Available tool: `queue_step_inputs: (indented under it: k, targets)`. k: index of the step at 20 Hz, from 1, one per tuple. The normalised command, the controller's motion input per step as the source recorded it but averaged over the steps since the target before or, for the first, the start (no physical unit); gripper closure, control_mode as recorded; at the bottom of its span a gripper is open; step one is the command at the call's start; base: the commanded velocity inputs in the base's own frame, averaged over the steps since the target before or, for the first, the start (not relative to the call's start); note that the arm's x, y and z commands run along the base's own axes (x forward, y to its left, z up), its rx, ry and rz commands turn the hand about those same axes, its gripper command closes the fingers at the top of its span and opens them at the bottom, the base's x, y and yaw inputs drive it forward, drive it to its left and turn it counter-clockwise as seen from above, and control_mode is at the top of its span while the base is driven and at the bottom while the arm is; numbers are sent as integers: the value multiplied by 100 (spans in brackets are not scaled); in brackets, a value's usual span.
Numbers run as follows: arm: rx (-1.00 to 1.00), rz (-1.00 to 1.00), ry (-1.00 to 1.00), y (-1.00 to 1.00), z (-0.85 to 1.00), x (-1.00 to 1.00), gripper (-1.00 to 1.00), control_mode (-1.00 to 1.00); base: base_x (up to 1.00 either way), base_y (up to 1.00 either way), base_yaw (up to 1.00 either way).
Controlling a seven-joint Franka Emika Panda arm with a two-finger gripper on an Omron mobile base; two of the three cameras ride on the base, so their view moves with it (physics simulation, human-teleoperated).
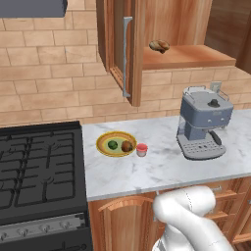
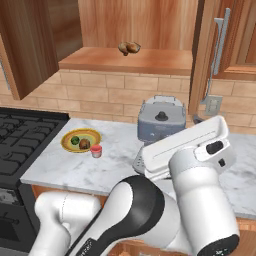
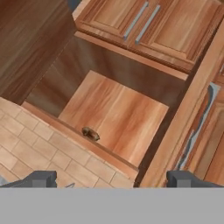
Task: Pick the avocado and bread from the counter and place them on the plate. Then pick the jam from the cabinet and place it next to the plate. Lastly close the cabinet door.
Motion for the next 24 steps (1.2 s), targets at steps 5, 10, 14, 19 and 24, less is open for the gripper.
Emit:
queue_step_inputs:
  k: [5, 10, 14, 19, 24]
  targets:
    - [0, 8, 0, -31, -16, 20, -100, -100, 0, 0, 0]
    - [0, 8, 0, -28, -17, 26, -100, -100, 0, 0, 0]
    - [0, 9, 0, -21, -18, 35, -100, -100, 0, 0, 0]
    - [0, 8, -5, -13, -20, 41, -100, -100, 0, 0, 0]
    - [0, 8, -10, -17, -15, 40, -100, -100, 0, 0, 0]
